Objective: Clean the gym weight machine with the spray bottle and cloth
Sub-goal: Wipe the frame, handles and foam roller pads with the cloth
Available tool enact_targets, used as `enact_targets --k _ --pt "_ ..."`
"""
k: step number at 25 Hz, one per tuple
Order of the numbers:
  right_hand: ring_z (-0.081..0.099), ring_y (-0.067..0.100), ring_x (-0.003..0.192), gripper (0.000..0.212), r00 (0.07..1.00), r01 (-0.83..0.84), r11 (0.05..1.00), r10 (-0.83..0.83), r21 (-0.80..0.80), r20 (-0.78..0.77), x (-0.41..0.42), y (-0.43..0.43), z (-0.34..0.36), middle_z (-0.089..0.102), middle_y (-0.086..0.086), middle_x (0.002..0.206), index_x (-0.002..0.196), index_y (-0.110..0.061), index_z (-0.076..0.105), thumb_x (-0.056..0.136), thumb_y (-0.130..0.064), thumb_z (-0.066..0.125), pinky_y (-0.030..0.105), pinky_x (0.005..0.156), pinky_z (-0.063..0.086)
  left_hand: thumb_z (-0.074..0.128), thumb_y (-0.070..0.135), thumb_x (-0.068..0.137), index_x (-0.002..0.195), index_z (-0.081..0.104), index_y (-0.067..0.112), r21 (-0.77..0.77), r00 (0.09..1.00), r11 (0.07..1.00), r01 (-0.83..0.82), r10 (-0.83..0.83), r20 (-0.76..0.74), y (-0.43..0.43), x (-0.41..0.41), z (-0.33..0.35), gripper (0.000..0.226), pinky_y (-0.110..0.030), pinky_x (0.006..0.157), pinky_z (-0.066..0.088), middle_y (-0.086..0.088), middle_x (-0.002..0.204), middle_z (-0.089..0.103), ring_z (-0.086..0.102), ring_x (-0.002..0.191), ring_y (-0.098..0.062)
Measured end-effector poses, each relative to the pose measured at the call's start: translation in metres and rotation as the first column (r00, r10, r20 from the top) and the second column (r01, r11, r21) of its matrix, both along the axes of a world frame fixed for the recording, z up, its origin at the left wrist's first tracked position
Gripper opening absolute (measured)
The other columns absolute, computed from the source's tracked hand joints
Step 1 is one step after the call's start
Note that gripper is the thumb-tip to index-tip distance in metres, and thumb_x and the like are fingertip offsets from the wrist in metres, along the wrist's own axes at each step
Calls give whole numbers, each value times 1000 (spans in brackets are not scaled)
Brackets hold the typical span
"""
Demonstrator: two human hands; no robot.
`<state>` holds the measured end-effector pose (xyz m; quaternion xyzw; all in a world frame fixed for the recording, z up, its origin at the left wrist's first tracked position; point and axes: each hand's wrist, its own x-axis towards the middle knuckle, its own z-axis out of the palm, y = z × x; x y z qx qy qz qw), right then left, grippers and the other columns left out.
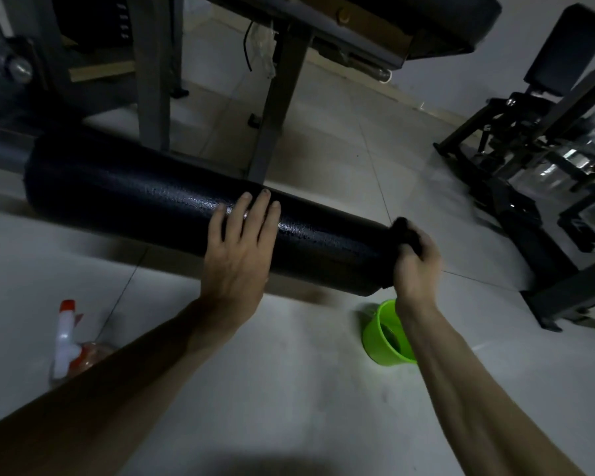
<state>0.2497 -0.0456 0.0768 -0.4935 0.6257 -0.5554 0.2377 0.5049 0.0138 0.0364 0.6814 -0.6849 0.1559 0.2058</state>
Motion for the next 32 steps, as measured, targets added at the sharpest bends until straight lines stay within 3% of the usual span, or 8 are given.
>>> enact_targets --k 1,3,6,12,18,21,25,32 --pt "64 16 120 38 983 -37 999 35 8 178 9 -4 3 72 -7 123 117 -28 74 90 -11 53 45 113 47 84 29 76 160 20 12 -4 1000 1000 0 0 -1 -1 0 -1 107 -54 121 18 -11 167 21 23 152 -34" --pt "61 8 125 30 978 -54 998 57 -19 200 16 2 -3 70 -7 129 123 -22 73 99 -19 55 38 114 44 88 33 69 160 21 13 16 1000 1000 4 -4 -4 -2 1 1 115 -53 121 18 -10 167 22 23 152 -33" --pt "54 8 134 39 995 3 993 -15 -116 -98 15 39 -36 60 -16 140 139 -30 64 102 -24 53 51 109 48 91 37 61 159 23 15 33 1000 999 11 -11 -5 -5 3 7 122 -53 122 18 -7 166 25 24 151 -32" --pt "54 18 136 42 861 3 947 -165 -321 -480 29 38 -34 57 1 146 133 -12 68 96 2 55 36 114 43 95 35 53 156 31 12 30 999 999 24 -23 -36 -11 2 14 124 -52 122 19 -7 162 33 28 148 -32" --pt "52 30 138 54 609 -547 801 182 -243 -772 123 35 -25 58 15 144 132 -2 67 82 11 55 48 115 43 88 37 69 153 39 10 -76 996 996 52 -57 -68 -16 8 9 101 -49 121 24 -8 159 40 34 147 -30" --pt "55 27 136 68 563 -526 814 118 -244 -818 61 31 -20 57 11 146 131 -6 69 69 17 57 44 109 48 94 49 54 157 29 8 -45 991 995 84 -88 -99 -10 28 10 128 -49 124 18 -13 165 26 22 153 -33" --pt "59 23 129 59 694 -242 915 -69 -322 -717 32 38 -15 59 4 143 129 -10 71 75 8 54 38 107 49 89 65 52 160 21 8 -47 986 999 -9 1 -168 -1 79 17 140 -56 124 13 -17 169 8 7 156 -35" --pt "62 26 125 53 553 -541 808 133 -234 -822 196 28 -8 59 12 143 131 -6 69 80 9 60 33 104 52 90 66 49 162 7 9 -26 887 979 -203 173 -428 18 153 15 151 -56 125 9 -15 170 -2 0 157 -33"
